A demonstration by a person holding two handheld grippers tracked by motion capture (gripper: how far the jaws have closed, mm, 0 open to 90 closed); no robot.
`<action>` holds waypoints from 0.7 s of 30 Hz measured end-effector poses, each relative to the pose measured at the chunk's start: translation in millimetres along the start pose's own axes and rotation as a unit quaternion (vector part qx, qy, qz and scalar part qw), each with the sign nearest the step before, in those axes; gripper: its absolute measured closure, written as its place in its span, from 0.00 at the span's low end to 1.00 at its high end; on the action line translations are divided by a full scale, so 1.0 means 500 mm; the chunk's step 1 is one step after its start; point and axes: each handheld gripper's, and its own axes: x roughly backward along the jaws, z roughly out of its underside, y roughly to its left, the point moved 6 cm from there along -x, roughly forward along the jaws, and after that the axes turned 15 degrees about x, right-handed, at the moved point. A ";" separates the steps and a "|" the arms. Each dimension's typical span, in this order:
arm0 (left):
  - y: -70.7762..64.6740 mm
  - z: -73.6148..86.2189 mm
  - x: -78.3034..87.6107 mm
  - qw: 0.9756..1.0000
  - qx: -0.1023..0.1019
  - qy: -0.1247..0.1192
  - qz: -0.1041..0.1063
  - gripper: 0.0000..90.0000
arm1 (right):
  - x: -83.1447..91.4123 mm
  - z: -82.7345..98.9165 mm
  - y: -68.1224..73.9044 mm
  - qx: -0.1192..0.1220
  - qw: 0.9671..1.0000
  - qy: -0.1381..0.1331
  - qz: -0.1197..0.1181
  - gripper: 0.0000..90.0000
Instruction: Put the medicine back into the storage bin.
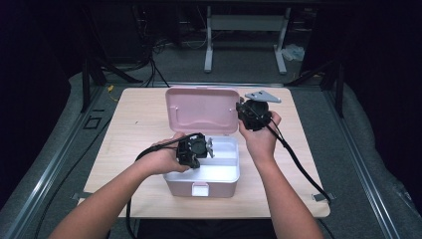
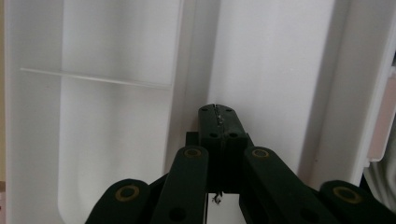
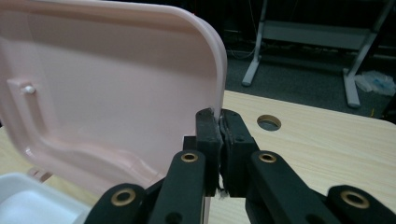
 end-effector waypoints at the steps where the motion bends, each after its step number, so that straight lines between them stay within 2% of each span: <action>1: -0.001 0.001 0.000 1.000 0.004 -0.004 -0.002 1.00 | 0.011 0.002 0.004 0.004 1.000 -0.007 -0.001 0.97; 6: -0.007 0.003 0.001 1.000 0.001 -0.008 -0.019 1.00 | 0.060 0.018 0.029 0.033 0.999 -0.015 0.003 0.97; 10: -0.014 0.007 0.002 0.999 -0.006 -0.009 -0.032 1.00 | 0.082 0.029 0.041 0.043 0.999 -0.015 0.000 0.97; 12: -0.019 0.013 0.005 1.000 -0.002 -0.013 -0.027 1.00 | 0.088 0.033 0.046 0.051 0.999 -0.017 0.002 0.97; 13: -0.021 0.017 0.011 0.999 0.002 -0.018 -0.029 1.00 | 0.092 0.035 0.048 0.053 0.998 -0.017 0.002 0.97; 15: -0.022 0.027 0.030 0.999 0.004 -0.032 -0.021 1.00 | 0.098 0.041 0.053 0.059 0.998 -0.018 0.003 0.97; 16: -0.023 0.036 0.041 0.999 0.015 -0.041 -0.012 1.00 | 0.101 0.044 0.055 0.060 0.998 -0.019 0.002 0.96; 18: -0.020 0.056 0.060 0.998 0.023 -0.055 -0.007 1.00 | 0.108 0.049 0.058 0.061 0.998 -0.016 0.001 0.96; 21: -0.013 0.096 0.076 0.997 0.042 -0.059 -0.005 1.00 | 0.118 0.057 0.065 0.068 0.998 -0.014 -0.002 0.96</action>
